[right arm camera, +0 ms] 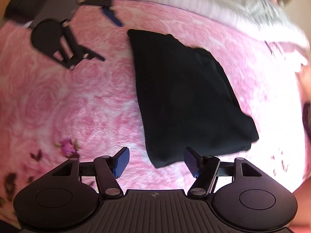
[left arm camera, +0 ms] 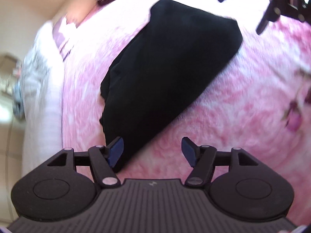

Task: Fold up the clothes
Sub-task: 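Grasp the folded jacket with both grippers, then lift the folded black jacket off the bed with both grippers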

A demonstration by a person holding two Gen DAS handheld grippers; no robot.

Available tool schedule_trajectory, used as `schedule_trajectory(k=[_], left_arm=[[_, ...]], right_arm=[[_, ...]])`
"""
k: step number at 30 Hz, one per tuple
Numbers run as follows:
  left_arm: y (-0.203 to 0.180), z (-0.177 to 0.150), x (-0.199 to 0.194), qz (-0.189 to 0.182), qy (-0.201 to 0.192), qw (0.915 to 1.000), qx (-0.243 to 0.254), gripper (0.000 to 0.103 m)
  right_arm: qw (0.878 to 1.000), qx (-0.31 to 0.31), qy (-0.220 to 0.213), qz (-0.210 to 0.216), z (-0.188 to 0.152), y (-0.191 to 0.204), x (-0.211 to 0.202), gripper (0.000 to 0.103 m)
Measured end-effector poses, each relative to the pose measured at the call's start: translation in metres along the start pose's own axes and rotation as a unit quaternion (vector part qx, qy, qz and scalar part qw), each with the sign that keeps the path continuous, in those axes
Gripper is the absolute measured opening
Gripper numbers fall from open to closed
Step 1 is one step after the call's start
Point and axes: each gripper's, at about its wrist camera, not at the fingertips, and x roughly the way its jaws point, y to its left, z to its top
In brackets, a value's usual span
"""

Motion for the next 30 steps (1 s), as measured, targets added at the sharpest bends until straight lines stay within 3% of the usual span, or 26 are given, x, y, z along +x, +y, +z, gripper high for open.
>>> schedule_trajectory(k=[5,7,11,13,16,19,22,24,25,30], left_arm=[[-0.017,-0.012,0.042,0.021,-0.033,0.9947,0.095,0.066],[-0.018,-0.015,0.057,0.021,-0.038,0.9927,0.112,0.066],[-0.022,-0.020,0.079,0.027,-0.051,0.9871,0.150,0.069],[-0.024,-0.018,0.086,0.035,-0.058,0.9844,0.162,0.070],[-0.024,-0.012,0.093,0.053,-0.068,0.9816,0.170,0.070],[-0.028,-0.004,0.099,0.075,-0.074,0.9755,0.193,0.070],[-0.037,0.007,0.104,0.091,-0.080,0.9683,0.219,0.070],[-0.043,0.016,0.106,0.094,-0.085,0.9653,0.229,0.064],[-0.045,0.020,0.107,0.089,-0.087,0.9661,0.227,0.056],[-0.046,0.034,0.110,0.065,-0.074,0.9758,0.195,0.042]], right_arm=[[0.992,-0.102,-0.031,-0.065,-0.009,0.035,0.053,0.065],[0.981,-0.151,-0.038,-0.116,-0.013,0.044,0.077,0.065],[0.959,-0.226,-0.017,-0.169,-0.019,0.044,0.119,0.066],[0.962,-0.222,-0.025,-0.156,-0.021,0.032,0.124,0.065],[0.968,-0.213,-0.041,-0.126,-0.028,0.011,0.113,0.045],[0.974,-0.198,-0.049,-0.102,-0.030,-0.021,0.092,0.039],[0.975,-0.196,-0.049,-0.088,-0.035,-0.054,0.067,0.039],[0.975,-0.203,-0.047,-0.083,-0.046,-0.071,0.053,0.039],[0.973,-0.210,-0.048,-0.083,-0.055,-0.074,0.051,0.039],[0.962,-0.245,-0.052,-0.111,-0.100,-0.049,0.058,0.045]])
